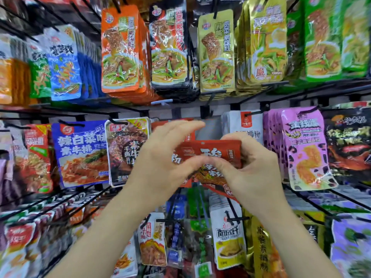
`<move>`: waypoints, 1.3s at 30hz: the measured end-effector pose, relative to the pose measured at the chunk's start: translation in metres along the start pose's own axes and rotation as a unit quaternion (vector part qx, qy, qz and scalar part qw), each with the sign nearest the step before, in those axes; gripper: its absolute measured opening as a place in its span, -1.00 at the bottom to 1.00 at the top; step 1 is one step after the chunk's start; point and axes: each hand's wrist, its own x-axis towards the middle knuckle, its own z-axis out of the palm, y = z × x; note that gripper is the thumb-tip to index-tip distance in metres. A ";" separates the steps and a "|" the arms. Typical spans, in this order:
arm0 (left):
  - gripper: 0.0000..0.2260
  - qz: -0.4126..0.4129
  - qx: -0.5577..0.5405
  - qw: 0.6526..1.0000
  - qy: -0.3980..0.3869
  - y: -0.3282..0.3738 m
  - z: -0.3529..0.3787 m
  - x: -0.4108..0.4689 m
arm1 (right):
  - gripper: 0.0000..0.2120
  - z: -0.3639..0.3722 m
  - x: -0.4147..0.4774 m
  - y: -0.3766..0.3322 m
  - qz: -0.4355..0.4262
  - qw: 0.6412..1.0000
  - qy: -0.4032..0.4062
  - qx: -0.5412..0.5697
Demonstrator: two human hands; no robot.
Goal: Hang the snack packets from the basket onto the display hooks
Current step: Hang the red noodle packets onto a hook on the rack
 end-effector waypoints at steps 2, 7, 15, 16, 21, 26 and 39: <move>-0.67 -0.064 -0.092 0.993 -0.032 0.004 0.000 0.005 | -0.68 0.000 0.000 -0.005 -0.004 1.000 -0.012 0.025; -0.81 -0.183 -0.283 0.942 0.014 0.003 0.003 0.001 | -0.71 -0.010 0.007 -0.012 0.087 0.976 -0.041 0.198; -0.61 -0.155 -0.218 0.961 0.075 0.009 -0.010 -0.004 | -0.71 -0.024 0.020 -0.014 0.207 0.886 -0.175 0.376; -0.59 -0.156 -0.228 0.958 0.079 0.009 -0.012 -0.004 | -0.74 -0.024 0.021 -0.014 0.194 0.901 -0.166 0.351; -0.57 -0.162 -0.258 0.948 0.092 0.009 -0.020 -0.002 | -0.87 -0.013 0.019 -0.020 0.139 0.964 -0.043 0.225; -0.67 -0.175 -0.317 0.907 0.214 -0.005 -0.048 -0.002 | -0.87 -0.010 0.018 -0.013 0.153 0.970 0.073 0.172; -0.75 -0.157 -0.044 0.985 0.047 -0.014 -0.049 -0.009 | -0.75 0.039 0.037 -0.009 -0.033 0.996 -0.029 -0.074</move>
